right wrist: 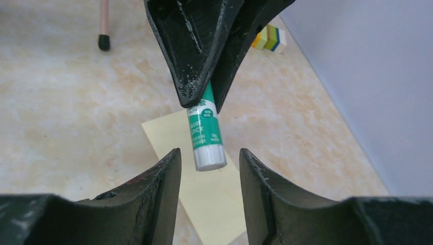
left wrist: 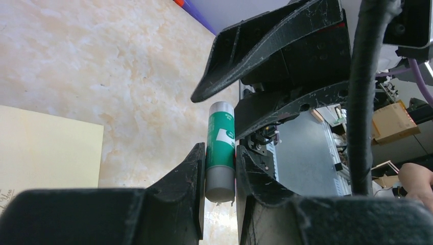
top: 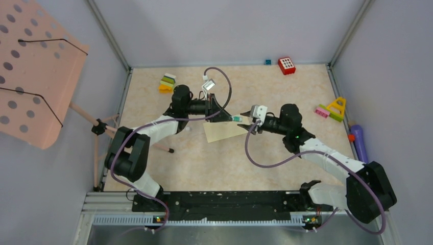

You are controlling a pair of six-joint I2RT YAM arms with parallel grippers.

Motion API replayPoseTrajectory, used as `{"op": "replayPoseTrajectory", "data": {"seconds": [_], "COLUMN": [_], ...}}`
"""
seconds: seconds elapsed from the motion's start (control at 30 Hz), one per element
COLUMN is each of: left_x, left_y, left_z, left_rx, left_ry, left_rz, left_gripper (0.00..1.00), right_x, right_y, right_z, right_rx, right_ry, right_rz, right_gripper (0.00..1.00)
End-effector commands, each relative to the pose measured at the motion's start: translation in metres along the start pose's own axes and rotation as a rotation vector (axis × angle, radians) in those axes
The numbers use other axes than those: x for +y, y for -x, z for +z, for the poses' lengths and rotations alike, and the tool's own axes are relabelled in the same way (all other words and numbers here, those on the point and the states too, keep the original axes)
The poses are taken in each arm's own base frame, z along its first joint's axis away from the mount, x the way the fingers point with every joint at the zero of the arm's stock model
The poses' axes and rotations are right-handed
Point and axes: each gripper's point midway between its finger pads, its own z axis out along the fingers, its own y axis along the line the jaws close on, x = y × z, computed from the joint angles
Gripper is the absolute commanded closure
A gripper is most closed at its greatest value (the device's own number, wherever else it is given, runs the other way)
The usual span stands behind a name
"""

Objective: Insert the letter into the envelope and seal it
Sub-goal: Screw the solid glue.

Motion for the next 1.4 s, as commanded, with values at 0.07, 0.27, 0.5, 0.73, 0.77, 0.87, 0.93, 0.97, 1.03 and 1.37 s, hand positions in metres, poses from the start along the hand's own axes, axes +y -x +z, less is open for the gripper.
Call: {"op": "replayPoseTrajectory", "data": {"seconds": [0.07,0.27,0.5,0.73,0.77,0.87,0.93,0.97,1.03,1.37], "left_x": [-0.009,-0.011,-0.015,-0.015,-0.014,-0.011,-0.011,-0.012,-0.012,-0.010], "left_y": [0.010,0.011,0.013,0.012,0.012,0.010,0.010,0.010,0.011,0.010], "left_z": [0.002,0.001,0.001,0.000,0.000,0.001,0.001,0.001,0.001,0.001], "left_rx": [-0.028,-0.028,-0.031,-0.030,-0.028,-0.025,-0.026,-0.026,-0.027,-0.025], "left_ry": [-0.012,-0.017,-0.021,-0.017,-0.017,-0.017,-0.014,-0.015,-0.015,-0.011], "left_rz": [0.069,0.078,0.094,0.102,0.099,0.092,0.090,0.093,0.096,0.095], "left_gripper": [1.00,1.00,1.00,1.00,1.00,1.00,1.00,1.00,1.00,1.00], "right_x": [-0.027,-0.024,-0.020,-0.020,-0.019,-0.019,-0.020,-0.020,-0.020,-0.008], "right_y": [0.026,0.053,0.011,-0.005,-0.003,0.003,0.005,0.005,0.006,0.013], "right_z": [-0.007,-0.031,-0.018,-0.013,-0.013,-0.015,-0.015,-0.015,-0.015,-0.009], "right_rx": [-0.015,-0.122,0.057,0.046,0.044,0.029,0.019,0.018,0.016,0.032], "right_ry": [-0.089,0.109,0.356,0.368,0.379,0.387,0.379,0.371,0.363,0.411], "right_rz": [-0.038,0.562,1.293,1.387,1.386,1.394,1.395,1.398,1.398,1.395], "right_gripper": [0.47,0.39,0.45,0.50,0.50,0.50,0.50,0.50,0.50,0.56]}}
